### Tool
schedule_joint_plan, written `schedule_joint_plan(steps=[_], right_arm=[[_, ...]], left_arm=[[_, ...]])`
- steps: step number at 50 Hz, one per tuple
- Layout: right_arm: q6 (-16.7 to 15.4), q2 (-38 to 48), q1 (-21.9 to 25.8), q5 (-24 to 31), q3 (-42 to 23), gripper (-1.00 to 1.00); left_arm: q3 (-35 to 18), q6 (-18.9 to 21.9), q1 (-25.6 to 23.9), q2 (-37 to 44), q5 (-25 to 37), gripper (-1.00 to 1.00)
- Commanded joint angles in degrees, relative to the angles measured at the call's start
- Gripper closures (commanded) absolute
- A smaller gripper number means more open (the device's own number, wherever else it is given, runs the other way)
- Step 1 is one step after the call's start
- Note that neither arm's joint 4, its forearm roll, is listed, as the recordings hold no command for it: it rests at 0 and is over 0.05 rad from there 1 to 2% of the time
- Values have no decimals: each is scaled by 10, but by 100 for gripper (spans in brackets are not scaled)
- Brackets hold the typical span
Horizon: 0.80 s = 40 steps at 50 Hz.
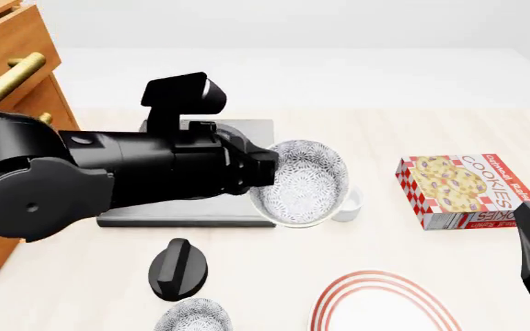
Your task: Pick the akita bowl on the wooden cabinet and place it on the plate.
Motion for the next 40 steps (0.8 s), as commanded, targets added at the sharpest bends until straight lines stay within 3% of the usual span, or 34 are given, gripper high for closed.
schedule_joint_plan(steps=[1,40], right_arm=[[0,0,0,0,0,-100],[0,0,0,0,0,-100]], left_arm=[[-1,-3,-11,13,-13,100],[-5,-21,-52,72,-52,100]])
